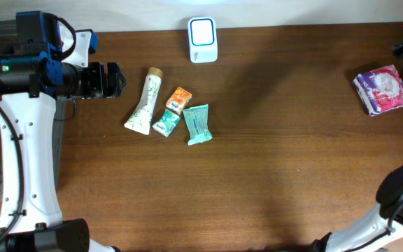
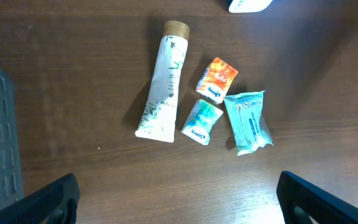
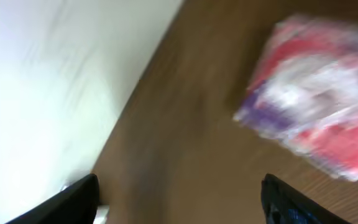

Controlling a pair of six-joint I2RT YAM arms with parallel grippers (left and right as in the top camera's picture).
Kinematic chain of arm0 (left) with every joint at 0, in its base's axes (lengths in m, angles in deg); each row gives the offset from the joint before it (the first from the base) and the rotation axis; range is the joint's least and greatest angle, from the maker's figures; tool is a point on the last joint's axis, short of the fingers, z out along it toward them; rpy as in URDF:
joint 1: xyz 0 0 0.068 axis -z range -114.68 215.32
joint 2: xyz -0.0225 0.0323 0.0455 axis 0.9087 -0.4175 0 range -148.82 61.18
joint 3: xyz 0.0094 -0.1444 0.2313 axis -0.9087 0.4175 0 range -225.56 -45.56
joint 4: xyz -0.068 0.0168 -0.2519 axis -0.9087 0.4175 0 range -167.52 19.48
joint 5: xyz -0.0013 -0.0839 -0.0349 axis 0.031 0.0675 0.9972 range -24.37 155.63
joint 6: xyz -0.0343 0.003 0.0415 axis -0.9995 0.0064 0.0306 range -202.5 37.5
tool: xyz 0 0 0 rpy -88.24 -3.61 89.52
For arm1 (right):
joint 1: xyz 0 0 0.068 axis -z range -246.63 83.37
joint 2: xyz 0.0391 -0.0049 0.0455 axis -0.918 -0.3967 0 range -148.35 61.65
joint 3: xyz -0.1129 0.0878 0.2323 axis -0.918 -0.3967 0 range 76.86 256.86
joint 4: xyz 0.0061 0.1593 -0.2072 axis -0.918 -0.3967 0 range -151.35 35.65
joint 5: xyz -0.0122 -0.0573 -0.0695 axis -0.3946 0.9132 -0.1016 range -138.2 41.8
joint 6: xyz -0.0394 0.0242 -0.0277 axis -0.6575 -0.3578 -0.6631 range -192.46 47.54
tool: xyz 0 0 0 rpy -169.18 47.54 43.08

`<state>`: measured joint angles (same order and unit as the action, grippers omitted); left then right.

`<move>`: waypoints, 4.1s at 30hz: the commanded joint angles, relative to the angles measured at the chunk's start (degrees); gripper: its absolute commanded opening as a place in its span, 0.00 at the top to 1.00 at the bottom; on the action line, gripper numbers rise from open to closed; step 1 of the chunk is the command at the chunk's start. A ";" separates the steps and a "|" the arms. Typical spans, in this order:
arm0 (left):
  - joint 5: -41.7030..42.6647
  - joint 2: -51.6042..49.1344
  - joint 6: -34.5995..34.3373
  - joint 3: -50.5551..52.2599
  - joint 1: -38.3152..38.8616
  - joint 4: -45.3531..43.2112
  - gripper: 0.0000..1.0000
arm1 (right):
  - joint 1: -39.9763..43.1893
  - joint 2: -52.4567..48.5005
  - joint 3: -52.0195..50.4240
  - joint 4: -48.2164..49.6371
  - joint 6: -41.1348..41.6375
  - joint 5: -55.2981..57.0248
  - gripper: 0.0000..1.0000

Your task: Scan the item barcode

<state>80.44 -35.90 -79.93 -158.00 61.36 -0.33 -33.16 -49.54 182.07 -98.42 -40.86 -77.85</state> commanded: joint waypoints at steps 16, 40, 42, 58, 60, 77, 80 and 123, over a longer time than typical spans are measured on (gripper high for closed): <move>0.61 -0.04 0.04 -0.20 0.07 0.07 0.01 | -54.05 -7.15 -0.66 -15.37 -24.59 5.35 0.22; 0.61 -0.04 0.04 -0.20 0.07 0.07 0.01 | -61.72 -17.97 0.90 -19.06 -11.13 38.69 0.62; 0.61 -0.04 0.04 -0.20 0.07 0.07 0.01 | -59.41 -16.98 2.73 -22.56 -11.17 40.28 0.57; 0.61 -0.04 0.04 -0.20 0.07 0.07 0.01 | -65.68 -16.79 6.32 -27.71 -1.92 49.68 0.52; 0.61 -0.04 0.04 -0.20 0.07 0.07 0.01 | -65.70 -16.81 2.80 -24.81 -1.92 49.86 0.52; 0.61 -0.04 0.04 -0.20 0.07 0.07 0.01 | -64.65 -16.61 -4.79 -16.70 -4.90 45.31 0.87; 0.61 -0.04 0.04 -0.20 0.07 0.07 0.01 | -59.41 -16.20 2.71 -18.71 -13.31 22.53 0.96; 0.61 -0.04 0.04 -0.20 0.07 0.07 0.01 | -37.79 -16.46 13.20 -37.57 -28.87 14.75 0.09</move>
<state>80.44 -35.90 -79.93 -158.00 61.36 -0.33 -74.75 -67.40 194.33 -135.27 -66.15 -57.92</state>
